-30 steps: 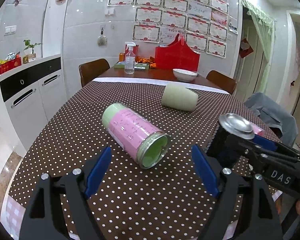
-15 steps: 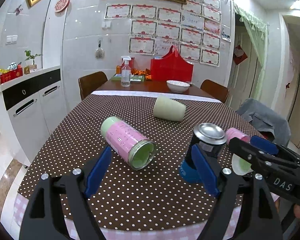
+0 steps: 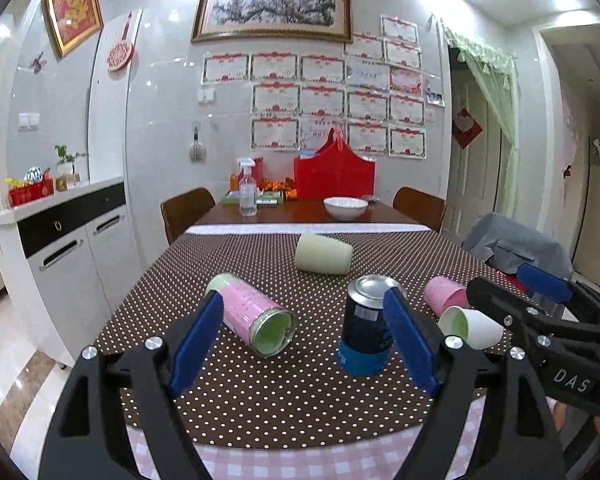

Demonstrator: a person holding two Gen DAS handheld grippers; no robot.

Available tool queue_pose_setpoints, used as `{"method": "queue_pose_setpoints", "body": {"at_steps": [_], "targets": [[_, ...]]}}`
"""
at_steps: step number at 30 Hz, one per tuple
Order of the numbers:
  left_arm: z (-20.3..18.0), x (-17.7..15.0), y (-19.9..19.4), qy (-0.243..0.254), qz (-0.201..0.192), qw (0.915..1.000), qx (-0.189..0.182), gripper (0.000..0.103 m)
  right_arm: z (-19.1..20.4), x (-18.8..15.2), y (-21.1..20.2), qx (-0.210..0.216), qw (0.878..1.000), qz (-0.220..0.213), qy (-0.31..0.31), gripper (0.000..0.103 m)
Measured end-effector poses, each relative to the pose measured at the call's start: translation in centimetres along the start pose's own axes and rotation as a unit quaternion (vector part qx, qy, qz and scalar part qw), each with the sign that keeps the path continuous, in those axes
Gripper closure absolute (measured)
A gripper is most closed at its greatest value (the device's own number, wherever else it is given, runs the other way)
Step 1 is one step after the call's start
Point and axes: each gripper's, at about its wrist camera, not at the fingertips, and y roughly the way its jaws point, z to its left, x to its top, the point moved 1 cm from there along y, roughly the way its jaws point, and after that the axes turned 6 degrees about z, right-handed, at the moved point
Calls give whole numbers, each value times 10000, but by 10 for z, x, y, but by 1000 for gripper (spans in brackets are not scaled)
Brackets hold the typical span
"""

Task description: Flip cup upside down

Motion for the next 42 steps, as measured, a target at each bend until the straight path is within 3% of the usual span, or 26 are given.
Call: {"method": "queue_pose_setpoints", "body": {"at_steps": [18,42], "targets": [[-25,3,-48,289,-819,9960,216,22,-2,-3,-51,-281,9964,-757,-274,13],[-32,-1,-54,309,-1011,9941,223,22,-6,-8,-60,-312,9951,-906,-249,8]]}}
